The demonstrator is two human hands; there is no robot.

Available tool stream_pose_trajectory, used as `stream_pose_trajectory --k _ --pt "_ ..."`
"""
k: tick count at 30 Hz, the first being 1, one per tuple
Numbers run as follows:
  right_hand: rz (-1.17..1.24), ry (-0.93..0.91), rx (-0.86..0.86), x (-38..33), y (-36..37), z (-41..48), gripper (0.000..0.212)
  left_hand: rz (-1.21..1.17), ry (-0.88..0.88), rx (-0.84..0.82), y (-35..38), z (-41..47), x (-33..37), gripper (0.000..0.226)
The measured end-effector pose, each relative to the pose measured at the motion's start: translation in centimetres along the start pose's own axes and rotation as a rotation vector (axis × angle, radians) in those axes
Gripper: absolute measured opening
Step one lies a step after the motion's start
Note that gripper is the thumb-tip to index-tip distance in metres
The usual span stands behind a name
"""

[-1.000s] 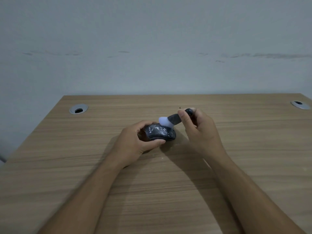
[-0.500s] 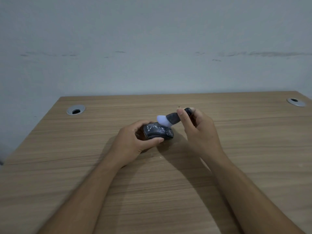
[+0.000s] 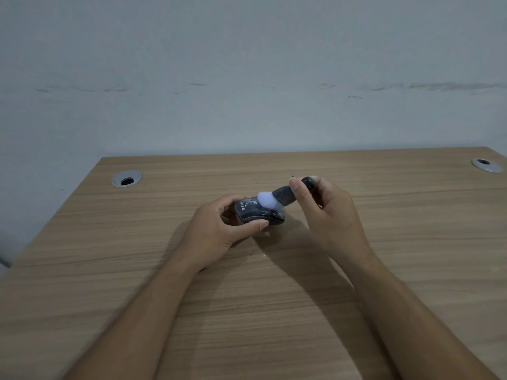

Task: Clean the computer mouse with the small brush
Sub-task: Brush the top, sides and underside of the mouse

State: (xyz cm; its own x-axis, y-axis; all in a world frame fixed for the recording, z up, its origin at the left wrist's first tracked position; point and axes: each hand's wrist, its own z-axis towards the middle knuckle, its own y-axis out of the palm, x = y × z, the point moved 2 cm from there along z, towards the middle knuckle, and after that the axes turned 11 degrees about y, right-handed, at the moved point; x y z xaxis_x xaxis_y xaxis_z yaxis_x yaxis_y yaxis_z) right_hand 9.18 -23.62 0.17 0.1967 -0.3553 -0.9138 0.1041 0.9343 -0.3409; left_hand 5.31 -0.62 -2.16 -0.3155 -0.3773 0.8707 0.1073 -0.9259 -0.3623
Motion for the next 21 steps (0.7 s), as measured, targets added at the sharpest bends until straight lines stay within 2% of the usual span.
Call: stream_pose_trajectory --k 6,9,13,16,19,21 --pt "-0.346 0.004 0.086 2.0 -0.9 1.0 0.027 -0.008 0.0 -0.002 0.0 -0.2 0.4 0.038" --pt "-0.257 0.042 0.12 1.7 -1.5 1.0 0.028 -0.014 0.001 -0.002 0.1 -0.1 0.4 0.036" --pt "0.007 0.038 0.018 0.0 -0.7 0.3 0.028 -0.011 0.003 -0.004 0.0 -0.1 0.5 0.038" --pt "-0.086 0.014 -0.028 0.5 0.0 0.1 0.028 -0.016 0.01 -0.001 -0.1 -0.1 0.4 0.041" --pt "-0.292 0.035 0.007 1.7 -0.2 0.5 0.025 -0.008 0.006 0.015 -0.1 -0.1 0.2 0.04" --pt "-0.344 0.047 0.046 2.0 -0.6 0.7 0.024 -0.009 0.005 0.018 0.0 -0.1 0.2 0.038"
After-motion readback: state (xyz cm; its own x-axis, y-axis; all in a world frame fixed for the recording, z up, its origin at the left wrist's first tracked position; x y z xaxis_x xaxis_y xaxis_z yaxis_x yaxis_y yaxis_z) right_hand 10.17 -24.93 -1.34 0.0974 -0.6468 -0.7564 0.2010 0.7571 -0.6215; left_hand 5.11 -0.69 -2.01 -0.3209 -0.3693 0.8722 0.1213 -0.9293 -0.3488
